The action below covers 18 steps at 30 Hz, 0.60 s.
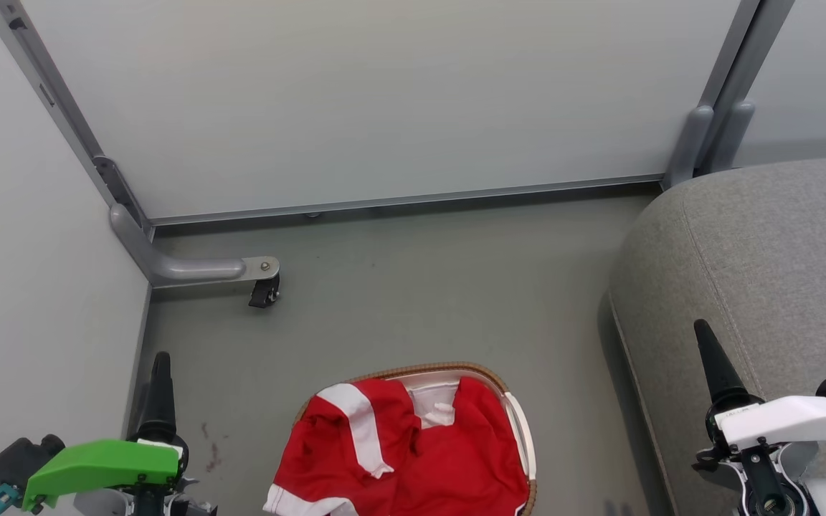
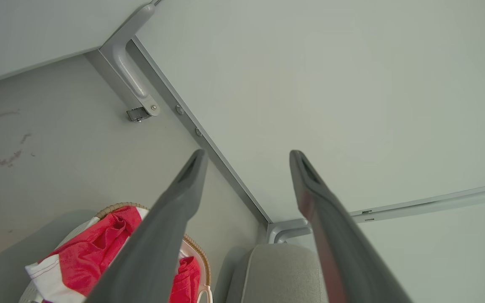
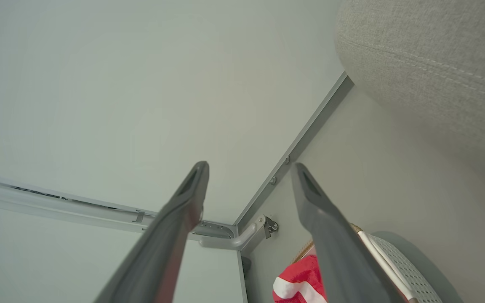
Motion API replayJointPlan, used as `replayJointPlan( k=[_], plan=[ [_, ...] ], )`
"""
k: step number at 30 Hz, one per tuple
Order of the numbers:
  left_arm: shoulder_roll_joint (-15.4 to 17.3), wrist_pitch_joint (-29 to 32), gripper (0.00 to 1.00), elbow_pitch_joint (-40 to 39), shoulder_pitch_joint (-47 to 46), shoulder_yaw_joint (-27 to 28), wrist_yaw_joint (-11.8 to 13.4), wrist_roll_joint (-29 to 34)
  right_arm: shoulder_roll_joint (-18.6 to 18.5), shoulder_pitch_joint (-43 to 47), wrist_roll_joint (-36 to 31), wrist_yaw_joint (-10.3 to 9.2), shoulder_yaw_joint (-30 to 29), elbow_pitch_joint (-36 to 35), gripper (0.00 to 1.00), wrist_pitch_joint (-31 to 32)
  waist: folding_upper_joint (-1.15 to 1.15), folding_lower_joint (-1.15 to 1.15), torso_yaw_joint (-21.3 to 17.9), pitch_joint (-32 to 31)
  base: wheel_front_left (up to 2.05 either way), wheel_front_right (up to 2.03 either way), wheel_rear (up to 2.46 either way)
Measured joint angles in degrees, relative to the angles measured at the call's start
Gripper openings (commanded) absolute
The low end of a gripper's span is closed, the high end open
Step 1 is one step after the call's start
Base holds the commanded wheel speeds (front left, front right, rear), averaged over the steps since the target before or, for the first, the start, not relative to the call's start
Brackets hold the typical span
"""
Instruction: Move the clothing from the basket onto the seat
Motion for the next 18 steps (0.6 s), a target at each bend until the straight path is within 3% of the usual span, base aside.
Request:
replayJointPlan(
  k=[18],
  plan=[
    [0.5, -3.9, 1.00, 0.9, -1.0, -2.1, 0.2, 18.0, -0.6, -0.8, -16.4, 0.00, 1.9, -0.2, 1.00, -3.8, 0.00, 0.00, -0.2, 0.4, 0.00, 0.00, 0.00]
  ],
)
